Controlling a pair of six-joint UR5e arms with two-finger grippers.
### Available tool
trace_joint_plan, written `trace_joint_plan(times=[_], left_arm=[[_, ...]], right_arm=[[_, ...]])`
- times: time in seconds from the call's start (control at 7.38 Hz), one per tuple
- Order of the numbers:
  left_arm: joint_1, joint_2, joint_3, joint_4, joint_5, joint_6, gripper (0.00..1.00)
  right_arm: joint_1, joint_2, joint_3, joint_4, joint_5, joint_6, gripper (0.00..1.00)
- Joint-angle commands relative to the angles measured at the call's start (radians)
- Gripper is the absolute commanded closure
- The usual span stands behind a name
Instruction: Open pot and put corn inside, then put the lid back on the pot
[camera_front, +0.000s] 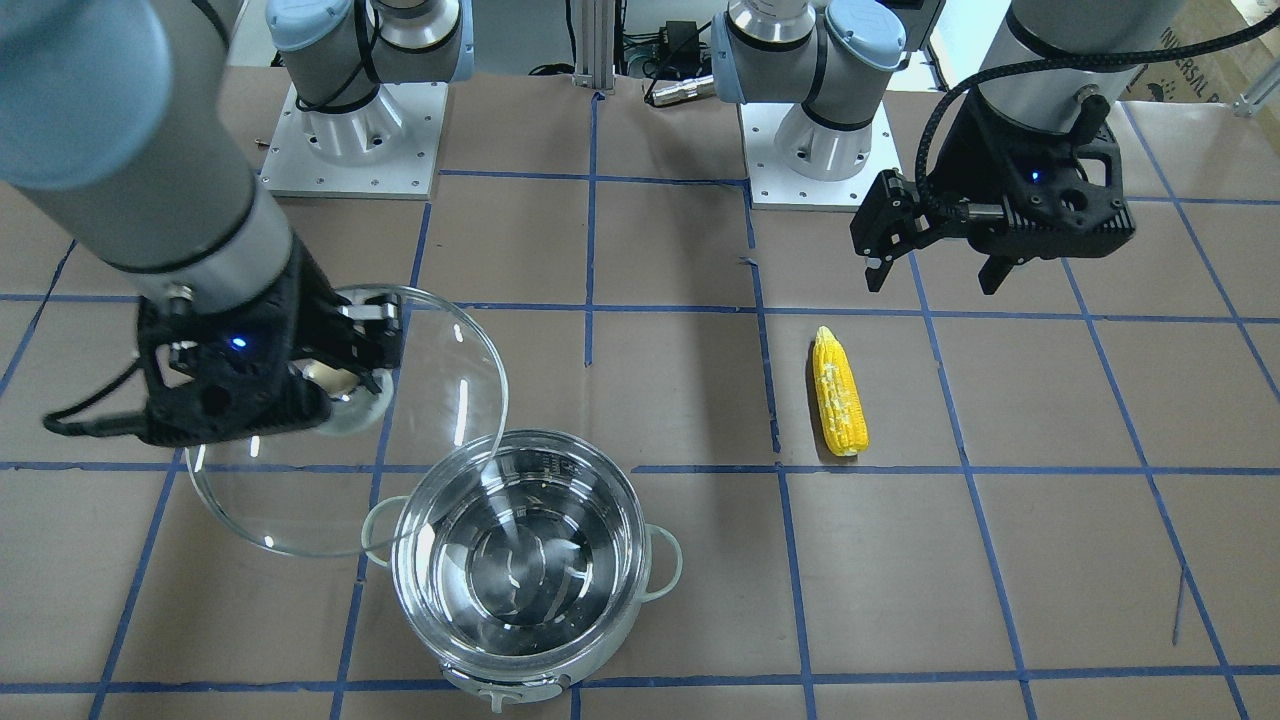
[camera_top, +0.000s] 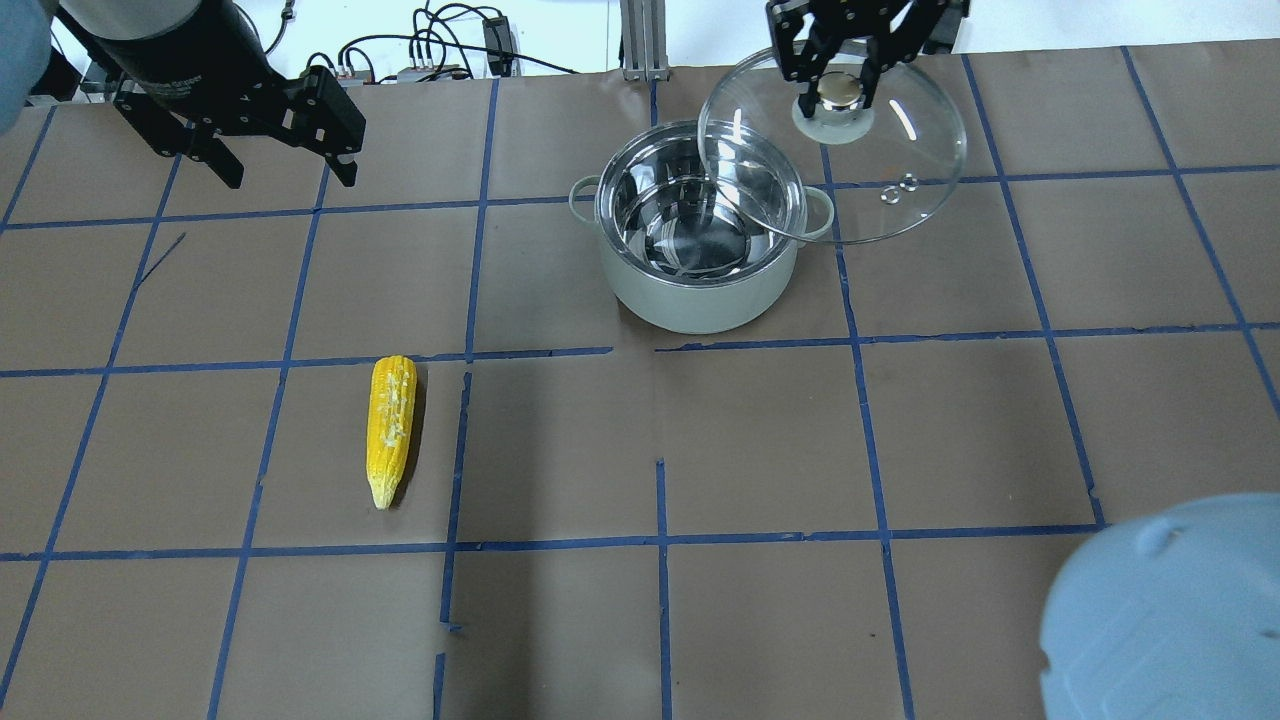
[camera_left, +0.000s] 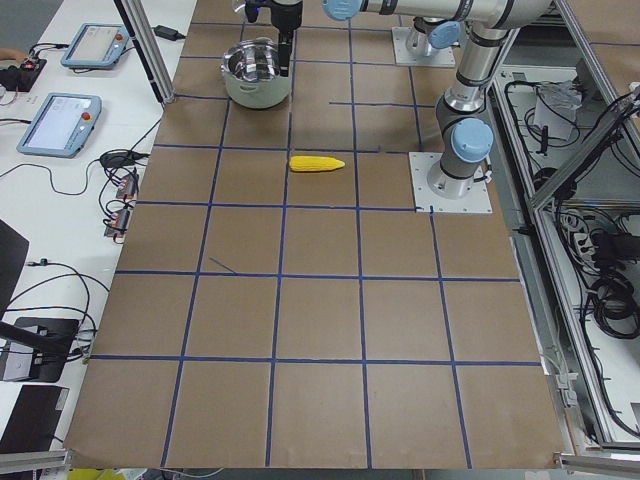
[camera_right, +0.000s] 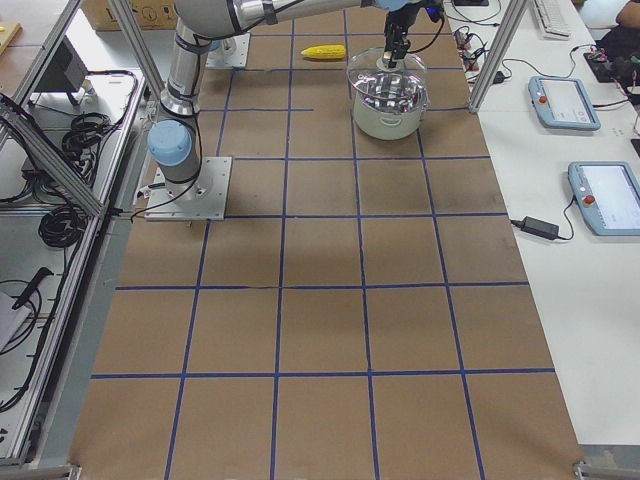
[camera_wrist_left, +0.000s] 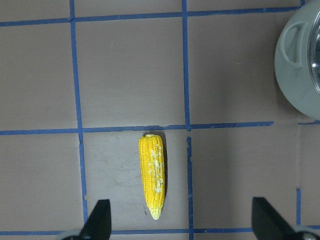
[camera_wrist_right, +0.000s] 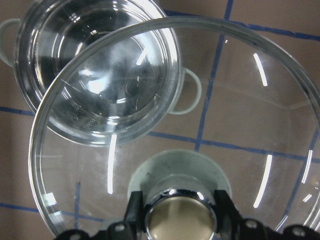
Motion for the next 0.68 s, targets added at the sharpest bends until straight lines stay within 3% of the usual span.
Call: trace_joint_plan(times=[0.0,0.27,0.54], left_arm=[[0.004,0.015,-0.065,0.002,-0.001,0.018,0.00],[0.035,-0.002,-0.145,0.071,-0.001,0.031,0.00],[0.103,-0.031,-0.270,0.130,-0.001,0.058,0.00]], right_arm=[[-0.117,-0.126,0.054,0.099,-0.002,-0.106,0.62],[-0.154,-0.222,0.197,0.067,0.005,-0.116,0.62],[-0.151,-0.275,0.375,-0.099,0.002,-0.105,0.62]])
